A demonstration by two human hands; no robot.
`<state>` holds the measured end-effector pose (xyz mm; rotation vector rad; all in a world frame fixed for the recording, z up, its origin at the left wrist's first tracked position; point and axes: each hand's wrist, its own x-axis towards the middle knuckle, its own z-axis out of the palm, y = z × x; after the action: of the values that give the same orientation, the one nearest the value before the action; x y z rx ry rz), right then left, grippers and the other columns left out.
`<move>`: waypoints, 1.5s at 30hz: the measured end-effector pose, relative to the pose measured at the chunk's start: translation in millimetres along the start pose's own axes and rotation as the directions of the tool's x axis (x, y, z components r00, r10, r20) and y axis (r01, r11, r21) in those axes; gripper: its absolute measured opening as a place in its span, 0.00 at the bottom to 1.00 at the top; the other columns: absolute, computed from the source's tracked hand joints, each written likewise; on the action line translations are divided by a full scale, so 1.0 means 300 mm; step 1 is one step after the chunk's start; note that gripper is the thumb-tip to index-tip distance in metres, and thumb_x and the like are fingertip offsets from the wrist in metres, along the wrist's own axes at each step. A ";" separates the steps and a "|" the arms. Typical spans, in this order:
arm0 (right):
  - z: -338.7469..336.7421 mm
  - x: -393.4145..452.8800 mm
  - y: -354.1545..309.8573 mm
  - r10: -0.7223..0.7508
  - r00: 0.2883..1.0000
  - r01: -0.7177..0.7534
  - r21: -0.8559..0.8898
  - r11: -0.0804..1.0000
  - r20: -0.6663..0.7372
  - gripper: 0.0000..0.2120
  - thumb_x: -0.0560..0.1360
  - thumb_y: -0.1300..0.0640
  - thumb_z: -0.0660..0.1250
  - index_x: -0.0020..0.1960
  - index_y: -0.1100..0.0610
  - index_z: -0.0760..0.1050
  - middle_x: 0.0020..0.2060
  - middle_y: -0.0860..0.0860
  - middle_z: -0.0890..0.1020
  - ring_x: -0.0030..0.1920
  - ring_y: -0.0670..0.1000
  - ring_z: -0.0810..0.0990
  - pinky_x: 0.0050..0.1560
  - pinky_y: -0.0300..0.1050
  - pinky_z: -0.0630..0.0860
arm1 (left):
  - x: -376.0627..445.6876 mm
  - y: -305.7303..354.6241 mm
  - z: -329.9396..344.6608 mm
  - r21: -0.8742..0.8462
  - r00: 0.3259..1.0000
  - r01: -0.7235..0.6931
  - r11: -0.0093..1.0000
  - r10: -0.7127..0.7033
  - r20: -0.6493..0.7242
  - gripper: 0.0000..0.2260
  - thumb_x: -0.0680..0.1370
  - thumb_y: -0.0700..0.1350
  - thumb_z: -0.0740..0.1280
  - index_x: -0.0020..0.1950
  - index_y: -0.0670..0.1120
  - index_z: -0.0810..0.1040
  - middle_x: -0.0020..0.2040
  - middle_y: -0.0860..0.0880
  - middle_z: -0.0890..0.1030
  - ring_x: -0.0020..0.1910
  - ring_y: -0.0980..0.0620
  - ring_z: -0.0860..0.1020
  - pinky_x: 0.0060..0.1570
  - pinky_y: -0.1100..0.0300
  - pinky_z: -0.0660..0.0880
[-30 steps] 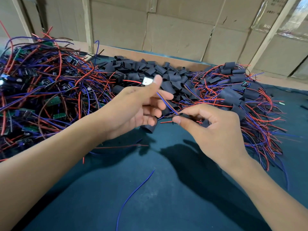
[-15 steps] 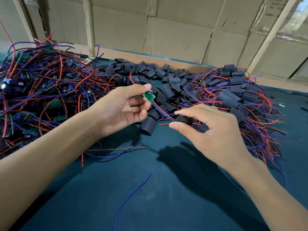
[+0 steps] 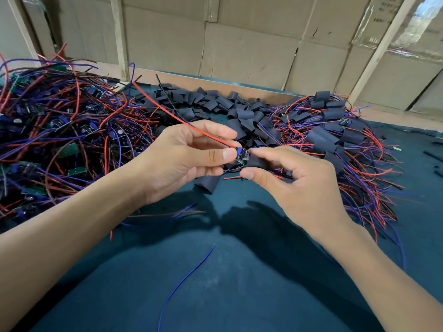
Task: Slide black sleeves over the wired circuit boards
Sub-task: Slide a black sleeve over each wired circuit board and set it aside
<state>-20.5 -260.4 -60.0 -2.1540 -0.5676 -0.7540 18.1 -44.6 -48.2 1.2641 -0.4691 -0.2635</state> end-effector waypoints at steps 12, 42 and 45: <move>0.010 -0.010 0.003 -0.062 0.996 0.062 -0.002 0.998 -0.056 0.18 0.72 0.48 0.74 0.57 0.57 0.85 0.48 0.48 0.85 0.49 0.43 0.83 0.55 0.37 0.76 | -0.010 -0.031 0.033 -0.037 0.999 0.035 0.999 -0.034 0.018 0.08 0.71 0.37 0.76 0.47 0.46 0.86 0.42 0.46 0.84 0.40 0.50 0.82 0.38 0.60 0.78; -0.200 0.087 0.194 0.353 0.877 -0.478 -0.512 0.713 -0.327 0.21 0.78 0.58 0.69 0.70 0.52 0.75 0.68 0.57 0.77 0.68 0.63 0.71 0.66 0.61 0.65 | 0.015 -0.030 -0.151 0.974 0.981 -0.120 0.194 -0.128 0.146 0.16 0.73 0.64 0.70 0.58 0.63 0.75 0.52 0.60 0.73 0.52 0.63 0.74 0.54 0.65 0.71; -0.155 0.068 0.143 0.113 0.917 -0.311 -0.506 0.805 -0.384 0.20 0.77 0.59 0.67 0.69 0.53 0.76 0.66 0.53 0.78 0.67 0.60 0.72 0.63 0.56 0.64 | 0.020 -0.072 -0.123 0.985 0.995 -0.093 0.145 -0.033 0.099 0.19 0.71 0.70 0.67 0.54 0.59 0.74 0.50 0.59 0.72 0.50 0.64 0.72 0.51 0.66 0.70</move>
<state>4.9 -319.7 -43.8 -2.4724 0.1109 -1.2440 42.3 -22.3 -75.8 2.6231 -0.8187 0.1034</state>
